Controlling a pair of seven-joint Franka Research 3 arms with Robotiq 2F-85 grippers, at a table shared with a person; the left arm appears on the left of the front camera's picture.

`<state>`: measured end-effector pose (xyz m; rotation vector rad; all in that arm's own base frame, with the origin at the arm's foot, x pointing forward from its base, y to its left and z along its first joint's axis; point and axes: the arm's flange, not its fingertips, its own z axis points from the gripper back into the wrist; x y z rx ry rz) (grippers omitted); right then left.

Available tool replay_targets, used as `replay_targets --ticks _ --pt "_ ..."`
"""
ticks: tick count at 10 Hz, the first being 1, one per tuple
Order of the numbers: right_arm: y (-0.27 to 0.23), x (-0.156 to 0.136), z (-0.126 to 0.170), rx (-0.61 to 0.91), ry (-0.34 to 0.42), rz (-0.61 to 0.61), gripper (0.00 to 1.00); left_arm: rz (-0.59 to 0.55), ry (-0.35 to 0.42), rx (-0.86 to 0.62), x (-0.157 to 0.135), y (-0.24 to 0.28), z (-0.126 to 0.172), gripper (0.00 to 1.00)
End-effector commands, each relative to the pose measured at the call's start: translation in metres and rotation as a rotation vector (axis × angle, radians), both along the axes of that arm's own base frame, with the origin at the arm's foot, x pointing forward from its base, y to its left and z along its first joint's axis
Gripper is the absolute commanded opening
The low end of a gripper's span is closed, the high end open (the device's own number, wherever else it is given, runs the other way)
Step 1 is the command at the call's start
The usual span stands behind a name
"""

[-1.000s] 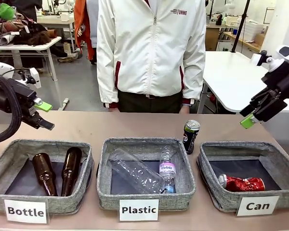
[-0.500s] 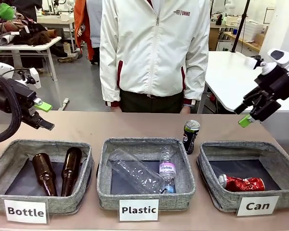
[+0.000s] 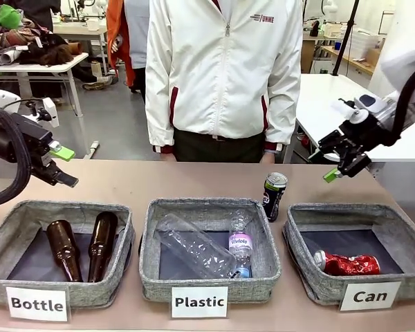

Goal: Sort the can waste into the basket.
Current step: Pick up the can waste from the table and place it in the right Fabric basket.

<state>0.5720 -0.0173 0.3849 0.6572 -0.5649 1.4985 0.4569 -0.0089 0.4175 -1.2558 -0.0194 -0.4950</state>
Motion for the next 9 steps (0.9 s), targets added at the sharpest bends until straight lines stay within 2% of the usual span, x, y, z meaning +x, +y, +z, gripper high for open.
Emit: replay_targets --ticks 1,3,4,5,6,7,8,9 --pt "0.0 0.027 -0.017 0.079 -0.018 0.02 1.0 0.001 0.003 0.016 -0.003 -0.002 0.001 1.0" --pt "0.011 0.042 -0.034 0.112 0.002 0.013 1.0 0.001 0.003 0.016 -0.003 -0.002 0.001 1.0" --pt "0.002 0.025 -0.029 0.052 0.005 0.002 1.0 0.001 0.003 0.016 -0.003 -0.002 0.001 1.0" --pt "0.002 0.025 -0.029 0.052 0.005 0.002 1.0 0.001 0.003 0.016 -0.003 -0.002 0.001 1.0" --pt "0.008 0.035 -0.042 0.069 0.016 0.008 1.0 0.001 0.003 0.016 -0.003 -0.002 0.001 1.0" --pt "0.022 0.028 -0.042 0.006 -0.042 0.158 1.0 0.001 0.003 0.016 -0.003 -0.002 0.001 1.0" --pt "0.031 0.035 -0.056 0.021 -0.06 0.299 1.0 0.001 0.003 0.016 -0.003 -0.002 0.001 1.0" --pt "0.036 0.039 -0.064 0.051 -0.043 0.329 1.0 0.001 0.003 0.016 -0.003 -0.002 0.001 1.0"
